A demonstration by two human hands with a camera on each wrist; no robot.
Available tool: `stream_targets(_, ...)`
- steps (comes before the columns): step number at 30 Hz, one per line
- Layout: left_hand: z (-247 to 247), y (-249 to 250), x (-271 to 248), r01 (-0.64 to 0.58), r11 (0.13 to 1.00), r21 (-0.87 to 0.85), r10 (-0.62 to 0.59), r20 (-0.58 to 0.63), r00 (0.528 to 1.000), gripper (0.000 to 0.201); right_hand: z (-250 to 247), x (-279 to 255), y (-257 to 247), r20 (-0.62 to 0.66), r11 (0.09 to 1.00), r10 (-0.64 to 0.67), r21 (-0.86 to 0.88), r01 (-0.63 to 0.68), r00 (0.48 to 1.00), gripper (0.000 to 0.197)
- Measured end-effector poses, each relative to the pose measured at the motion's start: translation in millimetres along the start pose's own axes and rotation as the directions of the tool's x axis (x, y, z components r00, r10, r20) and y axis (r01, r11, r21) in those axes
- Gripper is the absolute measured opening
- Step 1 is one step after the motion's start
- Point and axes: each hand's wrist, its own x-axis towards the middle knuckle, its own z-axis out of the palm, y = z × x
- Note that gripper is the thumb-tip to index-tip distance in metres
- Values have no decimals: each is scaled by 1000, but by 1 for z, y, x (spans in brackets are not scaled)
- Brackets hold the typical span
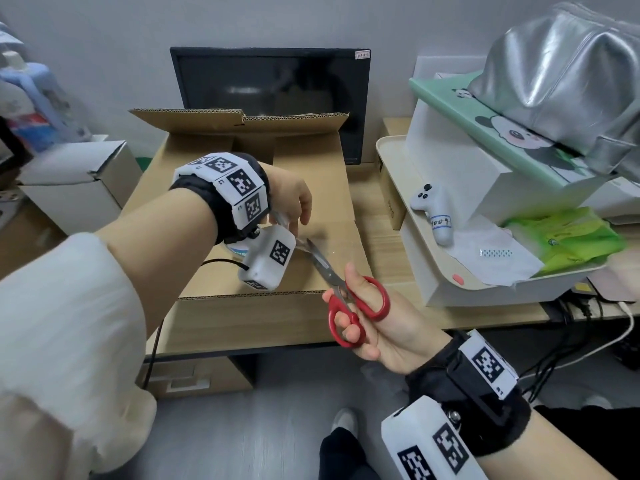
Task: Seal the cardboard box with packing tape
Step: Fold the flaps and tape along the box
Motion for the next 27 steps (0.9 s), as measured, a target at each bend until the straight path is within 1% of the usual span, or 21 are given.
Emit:
stream_targets(2, -1, 0, -1, -1, 1000, 3, 1, -3, 1000, 22, -1, -1, -1, 32, 1000, 21, -5, -21, 999, 59)
stream_targets(4, -3, -1, -1, 3, 1000, -10, -3, 9, 1000, 22, -3, -3, -1, 98, 1000, 30, -2, -29, 995, 71)
stream_targets(6, -2, -1, -2, 8, 1000, -22, -8, 18, 1000, 24, -5, -7, -4, 181, 998, 55, -37, -49, 982, 83)
stream_targets(7, -2, 0, -3, 11, 1000, -20, -11, 14, 1000, 24, -6, -9, -6, 224, 996, 74, -73, -59, 972, 85)
stream_targets(9, -2, 0, -3, 19, 1000, -11, -19, -7, 1000, 22, -10, -16, -12, 306, 988, 100, -141, -59, 947, 82)
stream_targets(11, -2, -1, -3, 24, 1000, 4, -24, -29, 999, 18, -17, -22, -23, 356, 988, 57, -154, -2, 933, 78)
stream_targets(13, -3, -2, -3, 29, 999, -18, -30, -26, 999, 17, -23, -29, -36, 331, 984, -77, -129, 125, 941, 77)
stream_targets(14, -3, -2, -3, 34, 999, -37, -35, -18, 999, 19, -25, -32, -43, 273, 974, -152, -122, 190, 950, 77)
stream_targets(15, -3, -2, -4, 37, 998, -47, -38, -13, 999, 20, -27, -33, -50, 175, 960, -215, -144, 241, 961, 77)
stream_targets(16, -3, -2, -5, 36, 998, -50, -37, -13, 999, 20, -29, -30, -55, 44, 941, -267, -205, 270, 963, 76)
stream_targets(17, -3, -3, -5, 31, 998, -46, -31, -17, 999, 20, -34, -25, -57, -103, 915, -310, -301, 267, 945, 71)
stream_targets(18, -3, -3, -5, 22, 999, -40, -22, -20, 1000, 20, -41, -15, -57, -236, 887, -334, -407, 219, 913, 63)
stream_targets(19, -3, -3, -5, 15, 999, -35, -16, -19, 1000, 20, -53, -2, -52, -342, 861, -330, -491, 133, 880, 51)
stream_targets(20, -2, -4, -4, 11, 999, -33, -11, -16, 1000, 19, -64, 12, -46, -425, 837, -302, -547, 24, 853, 40)
stream_targets(21, -2, -5, -4, 6, 999, -35, -7, -13, 1000, 19, -77, 26, -38, -486, 802, -272, -592, -84, 830, 34)
stream_targets(23, -1, -7, -3, 1, 999, -46, -1, -15, 1000, 19, -103, 50, -19, -577, 699, -263, -666, -260, 773, 35)
stream_targets(26, -1, -8, -1, 0, 999, -53, -2, -28, 1000, 20, -129, 72, 5, -657, 508, -349, -732, -454, 669, 40)
stream_targets(27, -1, -8, 0, 0, 998, -55, -2, -32, 999, 20, -134, 77, 11, -667, 449, -368, -738, -505, 648, 40)
